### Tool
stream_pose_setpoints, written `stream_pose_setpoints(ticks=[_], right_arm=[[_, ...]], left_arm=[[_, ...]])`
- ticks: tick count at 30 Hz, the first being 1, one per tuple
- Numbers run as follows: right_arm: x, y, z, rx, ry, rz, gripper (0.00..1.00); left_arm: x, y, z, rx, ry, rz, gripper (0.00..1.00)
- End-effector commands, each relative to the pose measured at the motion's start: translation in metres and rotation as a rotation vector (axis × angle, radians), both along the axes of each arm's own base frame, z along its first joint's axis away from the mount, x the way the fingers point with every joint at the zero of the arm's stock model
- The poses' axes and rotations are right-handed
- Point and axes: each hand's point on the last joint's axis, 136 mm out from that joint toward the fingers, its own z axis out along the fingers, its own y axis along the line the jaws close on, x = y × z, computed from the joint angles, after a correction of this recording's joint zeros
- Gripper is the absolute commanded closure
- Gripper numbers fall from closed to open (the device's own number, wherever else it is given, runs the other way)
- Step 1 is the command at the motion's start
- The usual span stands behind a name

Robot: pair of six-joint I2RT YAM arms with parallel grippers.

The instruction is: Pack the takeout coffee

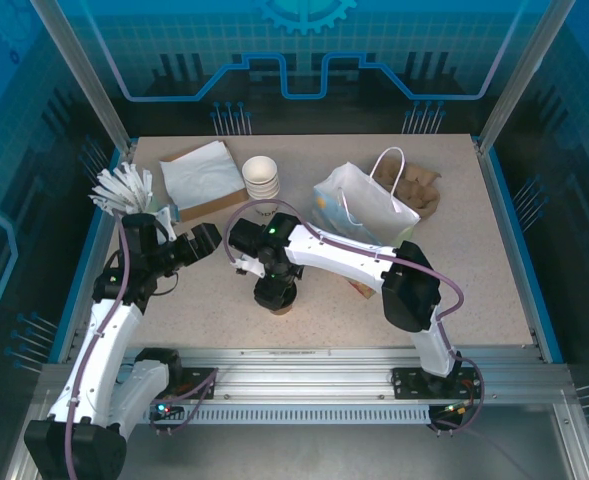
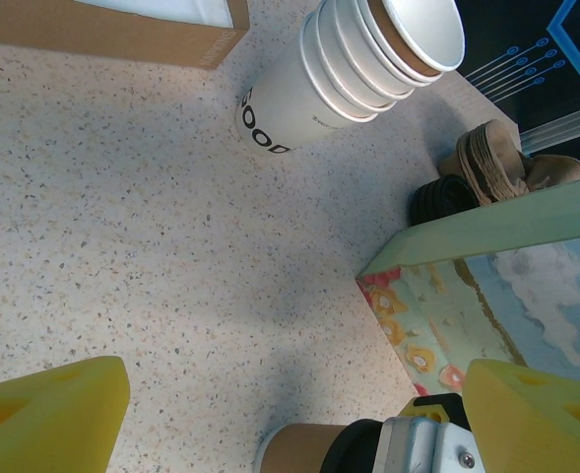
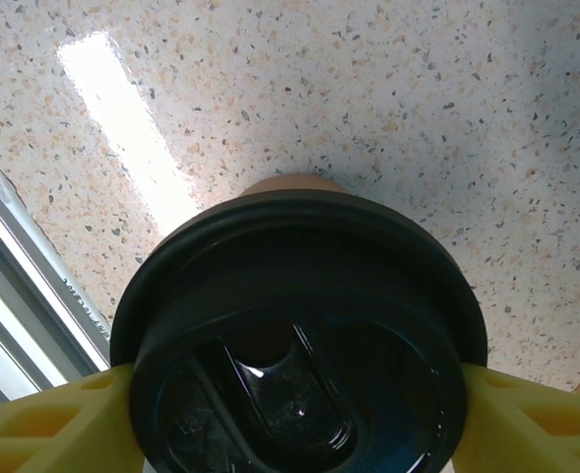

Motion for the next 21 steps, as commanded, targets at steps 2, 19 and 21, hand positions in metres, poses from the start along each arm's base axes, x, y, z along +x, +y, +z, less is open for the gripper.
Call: stream_pose_setpoints(ticks=[2,19,21], right_arm=[[-0.004,-0.008,0.001,-0.025,0.004,-0.004,0.29],[-0.018,-0.036,0.170,0.367,-0.085,-0.003,0.47],[-0.015,-0.042,0.202,0.445,-0.133,-0.002,0.48]], left_arm=[[-0.001,-0.002,-0.005,-0.027,0.013,-0.005,0.11],[0.023,-0.009,0.048,-0.121,-0.148,0.022,0.14],[0.029,-0.018,0.065,-0.114,-0.192,-0.005,0.14]])
